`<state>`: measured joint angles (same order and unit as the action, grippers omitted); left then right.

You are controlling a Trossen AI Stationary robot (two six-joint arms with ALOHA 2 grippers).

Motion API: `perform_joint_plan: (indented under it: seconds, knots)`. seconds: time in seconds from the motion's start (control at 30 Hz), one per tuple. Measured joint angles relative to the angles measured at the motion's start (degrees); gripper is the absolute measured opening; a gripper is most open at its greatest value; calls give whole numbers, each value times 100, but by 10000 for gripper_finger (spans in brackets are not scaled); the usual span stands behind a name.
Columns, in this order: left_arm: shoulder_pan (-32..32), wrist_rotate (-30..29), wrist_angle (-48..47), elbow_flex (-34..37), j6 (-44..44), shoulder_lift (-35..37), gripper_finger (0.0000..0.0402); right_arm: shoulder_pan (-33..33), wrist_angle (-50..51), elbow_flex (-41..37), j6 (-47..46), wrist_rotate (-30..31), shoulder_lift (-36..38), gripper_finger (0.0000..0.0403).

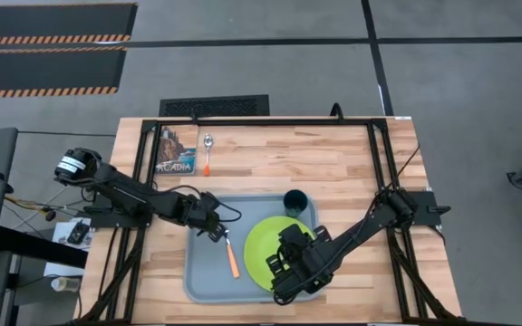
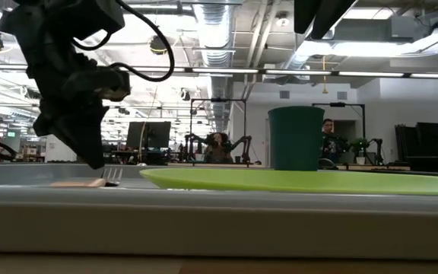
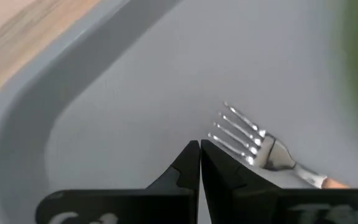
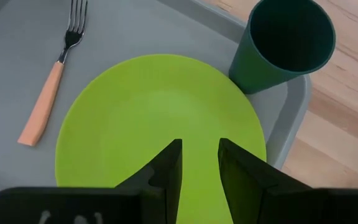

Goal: Pick and place plate/cup/fork/spoon on tray
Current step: Put the yellow fork on the blue tray to the left of the green plate

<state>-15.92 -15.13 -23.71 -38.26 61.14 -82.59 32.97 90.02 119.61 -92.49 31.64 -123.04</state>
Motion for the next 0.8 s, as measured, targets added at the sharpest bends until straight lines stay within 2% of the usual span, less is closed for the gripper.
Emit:
perform_joint_plan:
  seconds: [0.3,0.53,0.8]
  knots:
    - [194,-57,129,0,-164,0,0,2,0,0,0,0,0,127]
    - [8,-62,-257,0,100,63,0,6,-1,0,16,0,0,127]
    - [-33,-42,57,0,99,-4,0,0,0,0,110,7,0,127]
